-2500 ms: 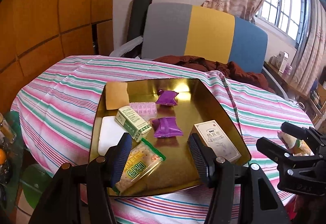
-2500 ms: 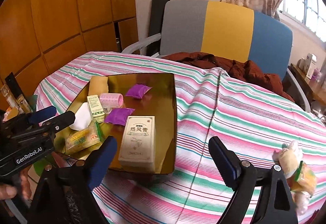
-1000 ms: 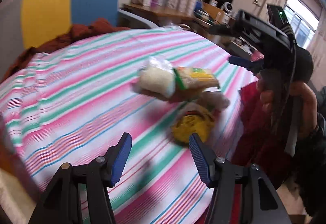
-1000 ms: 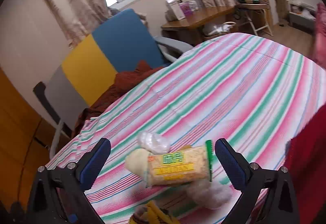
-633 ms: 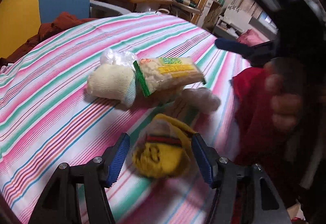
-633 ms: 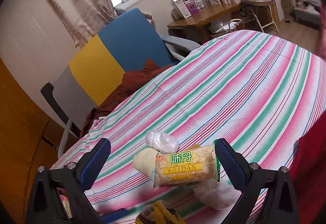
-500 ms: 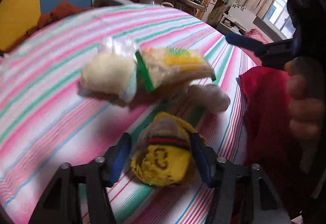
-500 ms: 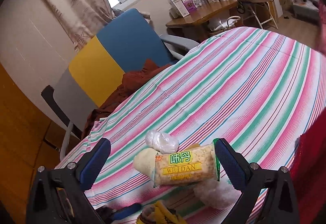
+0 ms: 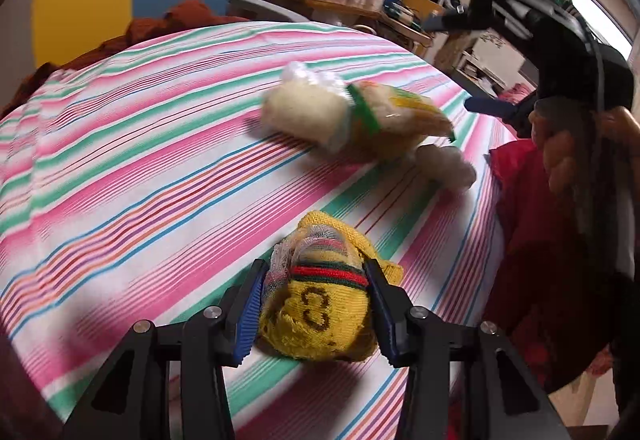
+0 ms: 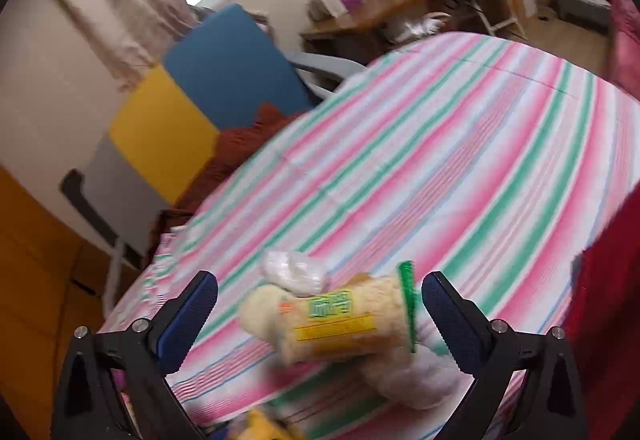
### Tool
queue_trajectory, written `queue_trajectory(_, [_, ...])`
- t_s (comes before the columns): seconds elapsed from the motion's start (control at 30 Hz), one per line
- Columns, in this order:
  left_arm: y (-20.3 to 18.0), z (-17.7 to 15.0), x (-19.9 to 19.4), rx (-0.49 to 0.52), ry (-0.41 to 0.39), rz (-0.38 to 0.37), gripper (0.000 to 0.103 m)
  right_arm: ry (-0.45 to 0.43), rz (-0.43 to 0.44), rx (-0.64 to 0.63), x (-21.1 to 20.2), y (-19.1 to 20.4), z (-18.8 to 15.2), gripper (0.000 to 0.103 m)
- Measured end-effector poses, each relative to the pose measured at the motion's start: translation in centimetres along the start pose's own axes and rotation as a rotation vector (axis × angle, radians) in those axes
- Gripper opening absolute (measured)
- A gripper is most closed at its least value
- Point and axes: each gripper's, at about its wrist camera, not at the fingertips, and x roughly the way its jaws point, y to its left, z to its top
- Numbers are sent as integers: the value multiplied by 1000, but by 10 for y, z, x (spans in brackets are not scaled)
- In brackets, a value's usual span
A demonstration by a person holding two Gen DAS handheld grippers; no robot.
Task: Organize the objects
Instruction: 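Grasp the yellow knitted toy with the left gripper while the right gripper grasps a WEIDAN pack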
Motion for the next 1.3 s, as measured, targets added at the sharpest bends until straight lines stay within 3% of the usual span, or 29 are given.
queue_trajectory(0.33, [22,-27,-23,-97,-28,20,48,100,-52,15,25,-4,3,103])
queue_trajectory(0.53, [25,-34,-31,-102,-25,34,48,235,130,-37,30,13,-10,103])
queue_trajectory(0.63, [29,-39,-36,-110,-29,40,48,366,304,-54,26,27,-29,103])
queue_trajectory(0.73, [31,-44,-40,-108,-33,45,48,440,326,-164,16,46,-50,103])
queue_trajectory(0.8, [32,-45,-41,-113,-36,44,48,422,253,-258,6,53,-54,103])
queue_trajectory(0.93, [32,-45,-40,-114,-36,49,49,315,4,-522,-4,68,-44,103])
queue_trajectory(1.1, [32,-47,-40,-116,-40,51,50,344,-219,-874,28,86,-41,102])
queue_trajectory(1.27, [32,-48,-40,-113,-42,51,51,438,-296,-941,74,76,-35,92])
queue_trajectory(1.3, [32,-48,-40,-113,-43,52,51,453,-300,-932,81,73,-33,85])
